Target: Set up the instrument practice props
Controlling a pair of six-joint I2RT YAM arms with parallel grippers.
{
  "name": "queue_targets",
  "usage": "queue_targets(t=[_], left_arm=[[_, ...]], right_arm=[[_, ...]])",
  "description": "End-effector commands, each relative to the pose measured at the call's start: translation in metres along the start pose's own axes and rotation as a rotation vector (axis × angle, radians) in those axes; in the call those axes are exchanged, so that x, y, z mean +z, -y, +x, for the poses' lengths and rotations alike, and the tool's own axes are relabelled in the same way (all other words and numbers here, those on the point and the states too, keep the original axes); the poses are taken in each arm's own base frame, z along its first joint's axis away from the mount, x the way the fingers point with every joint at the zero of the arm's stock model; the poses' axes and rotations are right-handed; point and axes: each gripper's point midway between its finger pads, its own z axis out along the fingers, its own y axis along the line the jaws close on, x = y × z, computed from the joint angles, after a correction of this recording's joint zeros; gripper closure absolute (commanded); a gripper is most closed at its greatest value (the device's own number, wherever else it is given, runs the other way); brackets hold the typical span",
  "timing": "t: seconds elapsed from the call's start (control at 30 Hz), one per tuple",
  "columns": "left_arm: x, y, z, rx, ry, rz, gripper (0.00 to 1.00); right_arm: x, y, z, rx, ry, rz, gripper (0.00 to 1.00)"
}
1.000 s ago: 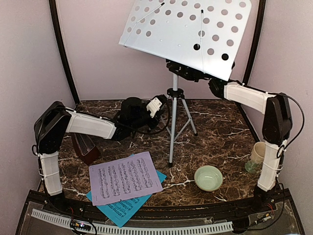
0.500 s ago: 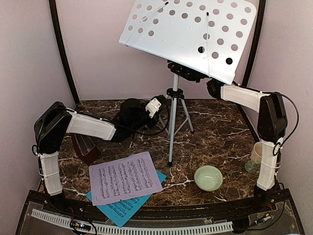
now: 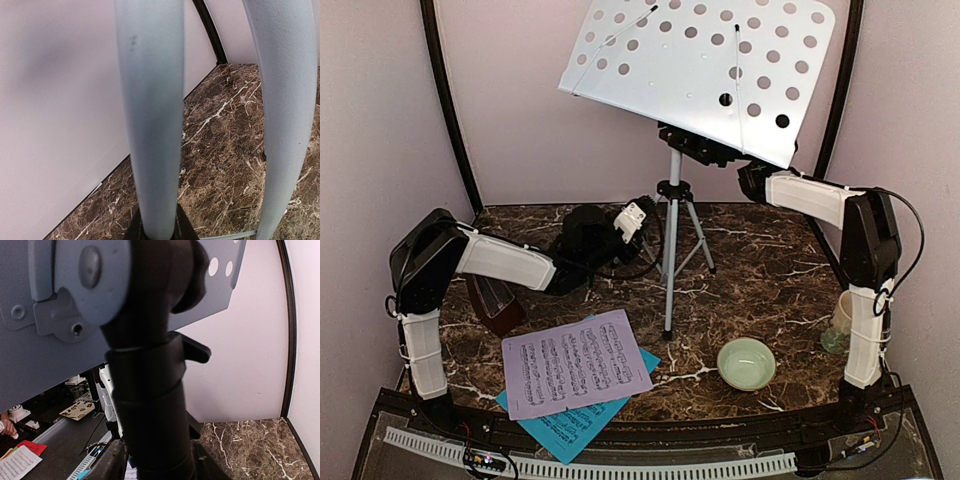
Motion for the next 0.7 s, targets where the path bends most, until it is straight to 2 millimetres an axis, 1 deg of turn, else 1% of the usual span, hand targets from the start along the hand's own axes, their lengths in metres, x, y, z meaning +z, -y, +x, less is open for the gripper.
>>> queue_targets(t=[0.0,0.07,0.1,0.13,0.17,0.3,0.43,0.53,0.67], left_arm=[[-0.001,-0.014,0.035,0.021,-0.092,-0.054,1.0],[-0.001,-0.013,0.034,0.019,-0.089,-0.05,1.0],[-0.001,-0.013,0.034,0.017,-0.087,-0.049,1.0],[-0.002,-0.013,0.033,0.014,-0.085,-0.049,1.0],[-0.002,-0.013,0.033,0.012,-0.082,-0.048,1.0],[-0.005,-0.014,0.029,0.01,-0.074,-0.049,1.0],[-0.007,-0.015,0.029,0.009,-0.074,-0.053,1.0],[-0.008,-0.016,0.028,0.002,-0.072,-0.054,1.0],[-0.009,-0.016,0.026,-0.011,-0.07,-0.056,1.0]], right_arm=[[0.004,-0.01,-0.009,-0.011,-0.004,-0.029,0.51],[0.004,-0.011,-0.009,-0.008,-0.001,-0.025,0.46],[0.004,-0.011,-0.01,-0.005,0.001,-0.023,0.31],[0.003,-0.01,-0.009,-0.001,0.001,-0.02,0.22],[0.003,-0.009,-0.01,0.002,0.003,-0.017,0.16],[0.001,-0.007,-0.01,0.017,0.014,-0.001,0.12],[-0.01,-0.003,-0.007,0.042,0.032,0.037,0.11],[-0.027,0.002,-0.003,0.07,0.064,0.097,0.09],[-0.054,0.013,0.011,0.128,0.116,0.222,0.08]])
